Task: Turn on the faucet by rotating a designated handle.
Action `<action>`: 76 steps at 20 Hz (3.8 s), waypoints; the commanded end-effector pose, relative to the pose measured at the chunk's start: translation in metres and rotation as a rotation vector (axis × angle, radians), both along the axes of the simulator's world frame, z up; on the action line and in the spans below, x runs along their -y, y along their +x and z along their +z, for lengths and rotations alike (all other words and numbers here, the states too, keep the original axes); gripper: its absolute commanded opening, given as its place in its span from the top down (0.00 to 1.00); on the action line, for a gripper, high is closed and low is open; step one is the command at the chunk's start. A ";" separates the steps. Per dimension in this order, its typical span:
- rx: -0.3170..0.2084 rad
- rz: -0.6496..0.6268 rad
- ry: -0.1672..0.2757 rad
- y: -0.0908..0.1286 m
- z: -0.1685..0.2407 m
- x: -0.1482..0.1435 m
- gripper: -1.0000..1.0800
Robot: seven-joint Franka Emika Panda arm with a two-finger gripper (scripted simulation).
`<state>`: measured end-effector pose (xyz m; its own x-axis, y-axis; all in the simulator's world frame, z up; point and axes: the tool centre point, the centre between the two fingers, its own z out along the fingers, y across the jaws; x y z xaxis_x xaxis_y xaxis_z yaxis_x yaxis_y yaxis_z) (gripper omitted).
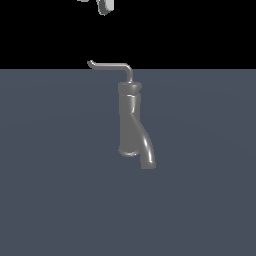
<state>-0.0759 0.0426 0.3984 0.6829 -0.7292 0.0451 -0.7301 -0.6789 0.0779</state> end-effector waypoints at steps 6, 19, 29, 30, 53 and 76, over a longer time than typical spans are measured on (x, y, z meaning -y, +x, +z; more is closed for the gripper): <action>0.021 -0.163 0.008 0.031 -0.025 -0.012 1.00; 0.045 -0.440 0.046 0.078 -0.073 -0.035 1.00; 0.050 -0.566 0.071 0.097 -0.095 -0.046 1.00; 0.051 -0.572 0.073 0.097 -0.096 -0.047 1.00; 0.051 -0.586 0.076 0.059 -0.099 -0.044 1.00; 0.053 -0.584 0.078 0.006 -0.099 -0.017 1.00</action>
<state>-0.0647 0.0713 0.2997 0.1797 -0.9837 -0.0026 -0.9837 -0.1797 -0.0075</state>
